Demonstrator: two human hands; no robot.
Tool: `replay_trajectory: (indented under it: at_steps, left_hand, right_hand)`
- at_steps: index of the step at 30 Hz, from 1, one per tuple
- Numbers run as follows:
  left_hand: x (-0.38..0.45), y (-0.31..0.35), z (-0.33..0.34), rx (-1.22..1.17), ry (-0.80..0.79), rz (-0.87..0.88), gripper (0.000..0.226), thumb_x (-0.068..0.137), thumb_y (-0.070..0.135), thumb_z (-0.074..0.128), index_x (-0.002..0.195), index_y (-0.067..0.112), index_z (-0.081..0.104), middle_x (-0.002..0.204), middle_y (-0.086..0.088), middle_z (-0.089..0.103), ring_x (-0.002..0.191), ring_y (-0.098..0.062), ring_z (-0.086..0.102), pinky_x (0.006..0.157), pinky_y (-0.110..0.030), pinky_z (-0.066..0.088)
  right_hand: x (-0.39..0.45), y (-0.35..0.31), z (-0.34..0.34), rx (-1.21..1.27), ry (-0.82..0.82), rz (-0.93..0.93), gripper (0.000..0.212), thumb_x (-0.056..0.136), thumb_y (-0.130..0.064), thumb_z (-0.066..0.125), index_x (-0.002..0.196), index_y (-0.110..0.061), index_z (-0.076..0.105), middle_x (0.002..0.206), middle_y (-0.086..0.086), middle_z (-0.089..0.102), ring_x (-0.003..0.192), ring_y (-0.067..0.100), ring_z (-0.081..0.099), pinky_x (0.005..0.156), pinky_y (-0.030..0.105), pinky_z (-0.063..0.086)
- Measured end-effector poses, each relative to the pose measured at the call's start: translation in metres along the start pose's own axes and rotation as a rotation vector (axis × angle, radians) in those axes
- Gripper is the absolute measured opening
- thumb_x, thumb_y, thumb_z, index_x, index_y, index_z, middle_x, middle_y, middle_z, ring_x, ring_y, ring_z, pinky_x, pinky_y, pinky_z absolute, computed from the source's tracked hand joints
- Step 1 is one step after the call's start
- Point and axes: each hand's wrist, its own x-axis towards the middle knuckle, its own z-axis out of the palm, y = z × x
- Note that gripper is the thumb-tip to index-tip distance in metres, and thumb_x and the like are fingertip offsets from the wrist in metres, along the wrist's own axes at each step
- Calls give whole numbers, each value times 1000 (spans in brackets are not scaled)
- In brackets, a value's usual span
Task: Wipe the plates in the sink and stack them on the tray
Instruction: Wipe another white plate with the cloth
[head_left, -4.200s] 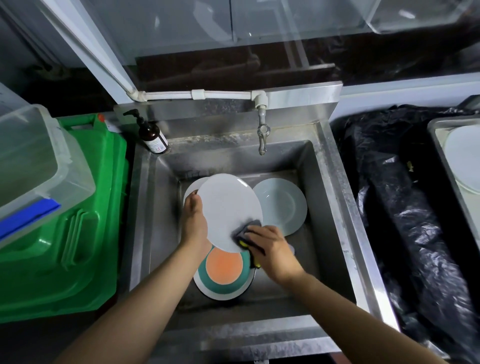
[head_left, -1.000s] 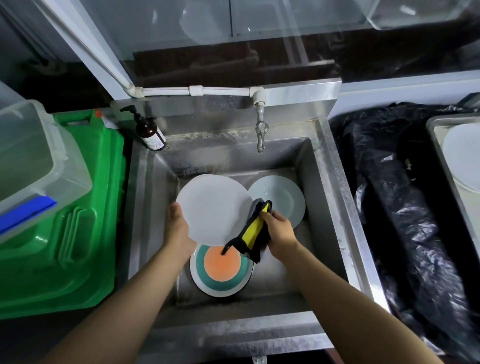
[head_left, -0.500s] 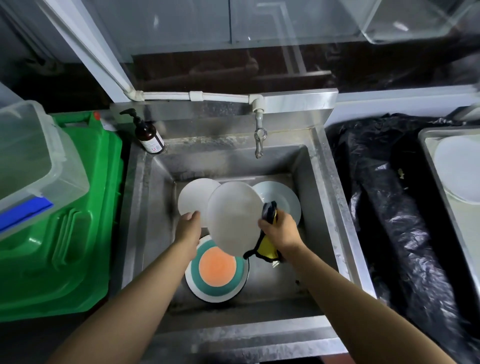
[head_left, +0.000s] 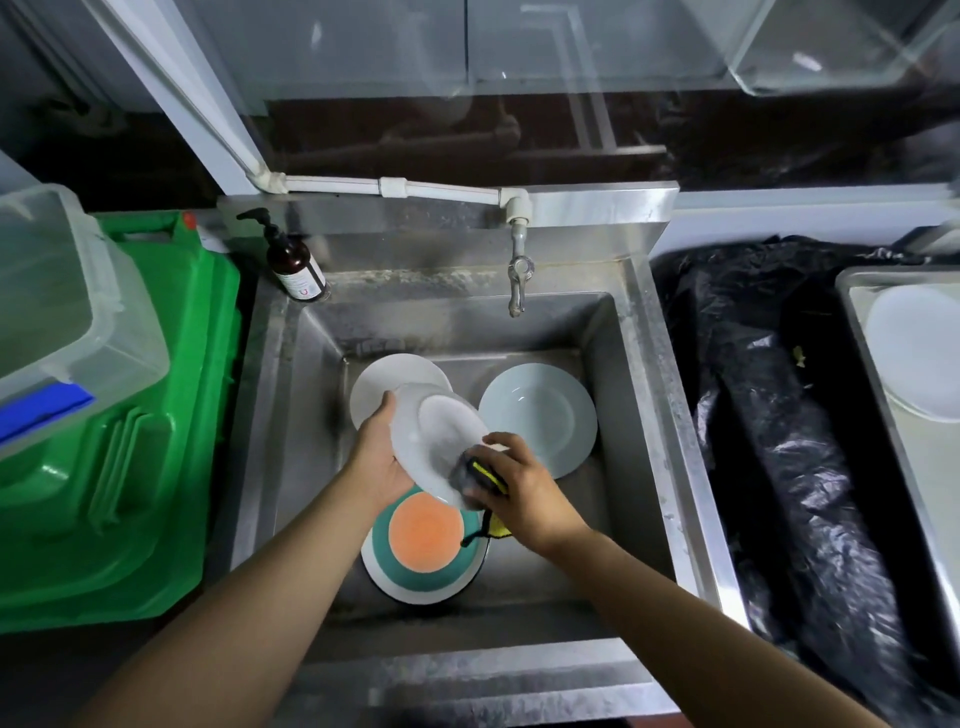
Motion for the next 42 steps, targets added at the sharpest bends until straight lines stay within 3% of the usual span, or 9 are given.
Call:
replay_trajectory:
  at_steps: [5, 9, 14, 16, 25, 33, 36, 39, 42]
  left_hand:
    - [-11, -6, 11, 65, -63, -41, 82, 98, 70, 36, 147, 6, 49, 144, -24, 56, 132, -39, 54, 115, -51, 38]
    - [-14, -8, 16, 63, 57, -126, 89, 90, 78, 46, 133, 1, 60, 132, -22, 64, 126, -36, 61, 113, -46, 43]
    - [-21, -8, 7, -1, 82, -183, 75, 89, 79, 45, 99, 8, 68, 86, -6, 64, 80, -22, 58, 75, -30, 44]
    - [-26, -14, 7, 24, 62, -174, 70, 93, 73, 45, 114, 10, 69, 95, -10, 67, 86, -25, 63, 80, -33, 49]
    - [-62, -38, 9, 146, -41, -77, 48, 107, 48, 36, 131, 15, 62, 122, -12, 73, 104, -25, 74, 87, -41, 53]
    - [-58, -26, 5, 191, -50, -83, 57, 107, 51, 31, 139, 13, 58, 129, -15, 70, 112, -27, 70, 90, -40, 53]
    - [-58, -21, -6, 199, -72, -62, 60, 103, 55, 36, 140, 13, 57, 134, -15, 67, 122, -31, 65, 100, -46, 50]
    - [-59, -15, -8, 197, -63, -39, 60, 102, 57, 38, 139, 14, 59, 134, -15, 67, 124, -34, 63, 105, -49, 47]
    - [-56, -13, -5, 196, -50, -28, 65, 100, 61, 40, 142, 14, 56, 136, -15, 66, 127, -34, 61, 111, -51, 43]
  right_hand:
    - [34, -20, 2, 56, 91, 277, 39, 95, -40, 61, 129, -21, 58, 128, 1, 41, 102, 11, 49, 104, 23, 37]
    - [24, -27, 24, -132, -6, 11, 49, 97, -40, 48, 141, -18, 51, 137, 7, 49, 114, 33, 51, 103, 45, 43]
    - [8, -14, 28, -315, 54, -450, 35, 90, -14, 71, 125, -8, 66, 133, 12, 61, 107, 33, 58, 93, 46, 51]
    - [18, -9, 30, -386, 76, -517, 36, 84, -6, 76, 120, -8, 69, 128, 12, 64, 106, 31, 59, 90, 44, 53]
    - [74, -2, 9, -111, -2, 251, 31, 94, -15, 54, 115, -26, 73, 116, -1, 70, 107, 24, 61, 93, 33, 48]
    - [43, -20, 24, -118, 197, -170, 24, 90, -9, 68, 112, -16, 73, 119, -3, 69, 107, 13, 58, 97, 24, 42]
    - [58, -7, 9, -33, 152, 112, 22, 94, -18, 64, 114, -20, 73, 114, -3, 70, 105, 16, 60, 88, 14, 39]
    - [57, 13, -1, 28, 40, 537, 24, 96, -27, 57, 115, -19, 71, 106, 4, 71, 102, 27, 62, 79, 27, 44]
    - [48, 5, 4, 36, 81, 501, 24, 95, -25, 59, 115, -19, 72, 108, 4, 71, 102, 25, 62, 82, 27, 46]
